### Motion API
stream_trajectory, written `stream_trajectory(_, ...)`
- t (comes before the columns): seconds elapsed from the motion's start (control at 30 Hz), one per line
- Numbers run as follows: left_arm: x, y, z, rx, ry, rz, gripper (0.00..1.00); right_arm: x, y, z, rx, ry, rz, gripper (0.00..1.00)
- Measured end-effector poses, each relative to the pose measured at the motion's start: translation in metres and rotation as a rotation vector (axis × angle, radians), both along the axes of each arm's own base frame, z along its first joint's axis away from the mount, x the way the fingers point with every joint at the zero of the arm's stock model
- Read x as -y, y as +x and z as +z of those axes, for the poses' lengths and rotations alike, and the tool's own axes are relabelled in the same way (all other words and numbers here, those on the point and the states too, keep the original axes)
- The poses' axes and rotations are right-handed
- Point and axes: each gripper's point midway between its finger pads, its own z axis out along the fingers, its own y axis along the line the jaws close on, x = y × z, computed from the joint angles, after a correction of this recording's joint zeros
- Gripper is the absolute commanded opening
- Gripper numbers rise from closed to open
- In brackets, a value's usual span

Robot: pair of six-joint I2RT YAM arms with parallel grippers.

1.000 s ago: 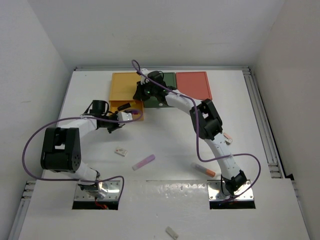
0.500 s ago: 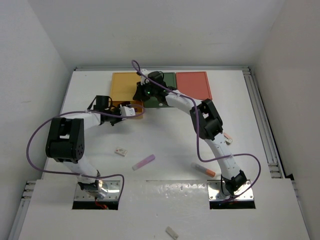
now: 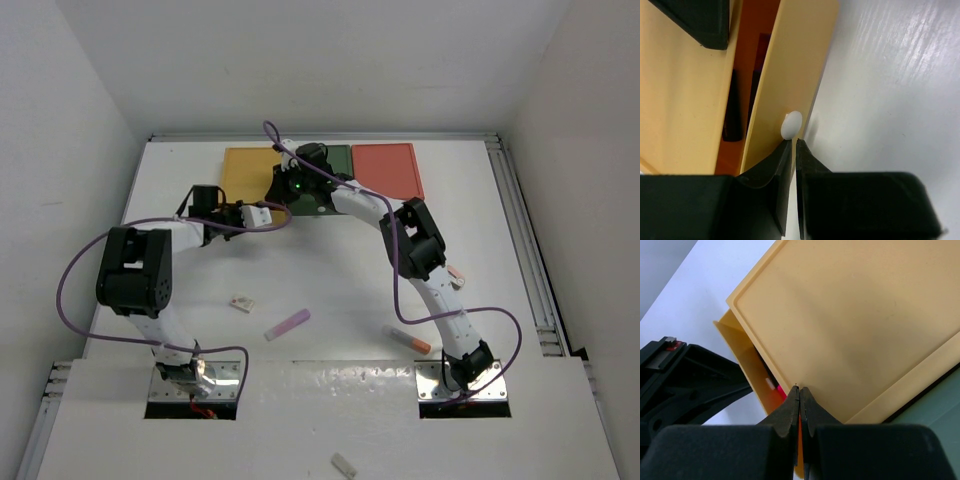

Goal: Sort the stationery into containers
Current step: Close the drawer in the storage box.

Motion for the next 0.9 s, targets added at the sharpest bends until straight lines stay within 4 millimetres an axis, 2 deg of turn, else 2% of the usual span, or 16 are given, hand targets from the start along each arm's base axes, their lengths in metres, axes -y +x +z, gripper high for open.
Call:
stream_trajectory(0.47, 0.0, 0.018, -0.003, 0.067, 0.031, -0.009, 0.18, 0.0, -0.001, 0.0, -0.001, 0.002, 0.003, 0.0)
stream_trajectory(0.6, 0.001, 0.019, -0.004, 0.077, 0.048, -0.015, 0.21, 0.0, -0.001, -0.001, -0.001, 0.002, 0.004, 0.0)
stream_trajectory(0.7, 0.001, 0.02, -0.004, 0.081, 0.055, -0.018, 0.28, 0.0, -0.001, 0.0, 0.0, 0.004, 0.004, 0.0)
stream_trajectory(0.77, 0.002, 0.018, -0.005, 0.074, 0.057, -0.021, 0.38, 0.0, -0.001, 0.0, 0.0, 0.005, 0.003, 0.13)
stream_trajectory(0.83, 0.002, 0.016, -0.003, 0.071, 0.058, -0.025, 0.41, 0.0, -0.003, 0.001, -0.001, 0.01, 0.008, 0.23)
stream_trajectory(0.9, 0.004, 0.012, 0.006, 0.077, 0.056, -0.031, 0.42, -0.001, -0.006, 0.004, -0.003, 0.014, 0.013, 0.25)
